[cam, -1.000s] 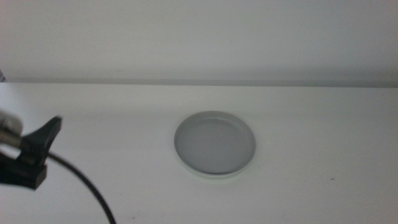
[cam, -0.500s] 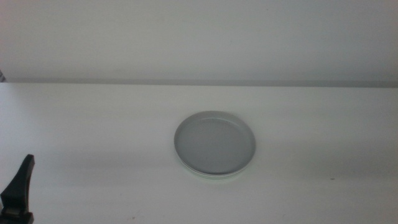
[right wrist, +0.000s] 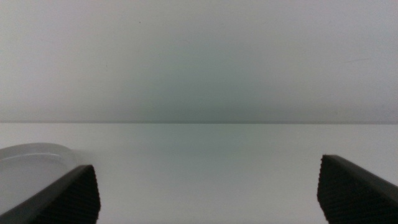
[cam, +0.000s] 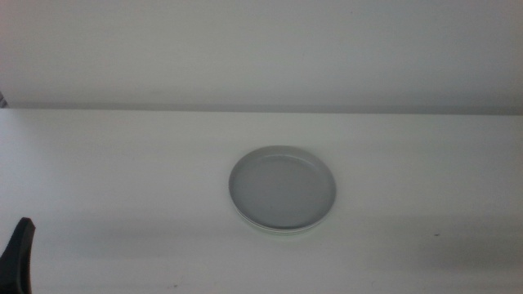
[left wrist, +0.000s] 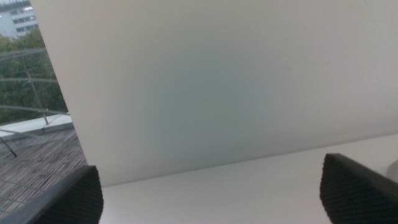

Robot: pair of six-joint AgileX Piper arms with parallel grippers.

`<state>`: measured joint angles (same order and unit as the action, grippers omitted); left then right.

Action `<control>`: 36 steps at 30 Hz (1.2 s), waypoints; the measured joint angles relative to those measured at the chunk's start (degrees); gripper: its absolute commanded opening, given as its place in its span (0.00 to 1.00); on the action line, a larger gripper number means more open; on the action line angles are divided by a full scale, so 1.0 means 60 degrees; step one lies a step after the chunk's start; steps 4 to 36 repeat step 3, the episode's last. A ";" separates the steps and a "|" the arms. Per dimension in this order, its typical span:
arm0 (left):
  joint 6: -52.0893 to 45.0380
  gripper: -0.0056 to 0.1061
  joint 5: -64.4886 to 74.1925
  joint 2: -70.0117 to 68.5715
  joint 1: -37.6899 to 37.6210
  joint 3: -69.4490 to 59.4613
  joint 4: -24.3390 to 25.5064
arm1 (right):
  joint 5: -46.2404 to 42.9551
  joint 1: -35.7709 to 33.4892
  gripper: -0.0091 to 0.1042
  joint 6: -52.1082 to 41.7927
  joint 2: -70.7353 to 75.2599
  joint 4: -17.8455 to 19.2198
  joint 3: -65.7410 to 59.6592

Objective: Stack the three bowls on top of each other.

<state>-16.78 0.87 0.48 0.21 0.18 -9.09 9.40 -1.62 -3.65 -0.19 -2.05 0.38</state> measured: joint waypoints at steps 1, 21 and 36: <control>0.0000 0.89 -0.0005 -0.0017 0.0024 0.0000 0.0000 | 0.0017 0.0000 0.90 0.0000 0.0000 0.0000 0.0000; 0.0000 0.89 -0.0005 -0.0038 0.0031 0.0000 0.0000 | 0.0045 0.0000 0.90 0.0000 0.0000 0.0000 0.0000; 0.0000 0.89 -0.0005 -0.0038 0.0031 0.0000 0.0000 | 0.0045 0.0000 0.90 0.0000 0.0000 0.0000 0.0000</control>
